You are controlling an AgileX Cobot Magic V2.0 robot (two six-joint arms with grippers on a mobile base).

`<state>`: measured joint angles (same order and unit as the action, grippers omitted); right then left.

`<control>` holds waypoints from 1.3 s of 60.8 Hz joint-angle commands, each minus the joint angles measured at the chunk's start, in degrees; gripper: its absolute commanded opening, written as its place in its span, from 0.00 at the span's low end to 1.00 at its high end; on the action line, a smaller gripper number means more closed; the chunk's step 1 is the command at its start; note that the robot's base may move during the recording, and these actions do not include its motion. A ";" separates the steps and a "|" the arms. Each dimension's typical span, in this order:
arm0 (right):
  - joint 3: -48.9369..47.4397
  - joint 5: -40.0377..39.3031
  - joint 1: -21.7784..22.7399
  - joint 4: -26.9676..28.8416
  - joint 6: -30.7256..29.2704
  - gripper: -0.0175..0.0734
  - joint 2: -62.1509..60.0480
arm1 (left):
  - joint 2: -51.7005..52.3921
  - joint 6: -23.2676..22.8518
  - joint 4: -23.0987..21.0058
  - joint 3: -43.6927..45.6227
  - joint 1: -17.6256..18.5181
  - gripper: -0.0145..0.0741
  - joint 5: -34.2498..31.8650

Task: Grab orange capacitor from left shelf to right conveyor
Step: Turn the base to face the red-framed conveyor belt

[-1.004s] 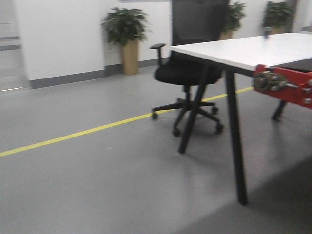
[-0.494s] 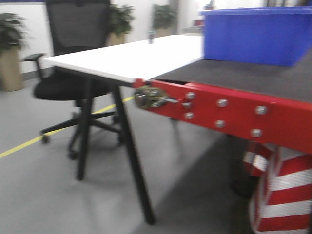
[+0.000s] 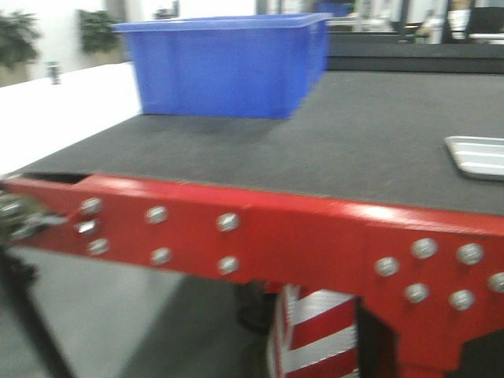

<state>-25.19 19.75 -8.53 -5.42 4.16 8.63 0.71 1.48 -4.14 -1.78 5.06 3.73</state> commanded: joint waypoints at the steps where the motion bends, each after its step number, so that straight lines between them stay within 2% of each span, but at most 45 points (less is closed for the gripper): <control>1: -1.53 -5.34 0.33 -0.72 -0.30 0.29 0.64 | 0.64 -0.08 -0.10 0.26 -0.03 0.02 -5.13; 13: -1.53 -5.34 0.33 -0.72 -0.30 0.29 0.64 | 0.64 -0.08 -0.10 0.26 -0.03 0.02 -5.13; 26: -1.53 -5.34 0.33 -0.72 -0.30 0.29 0.64 | 0.64 -0.08 -0.10 0.26 -2.54 0.02 -5.13; 79: -1.53 -5.34 0.33 -0.72 -0.30 0.29 0.64 | 0.64 -0.08 -0.10 0.26 -2.54 0.02 -5.13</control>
<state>-25.19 19.75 -8.53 -5.42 4.16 8.63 0.71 1.48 -4.14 -1.78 2.58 3.73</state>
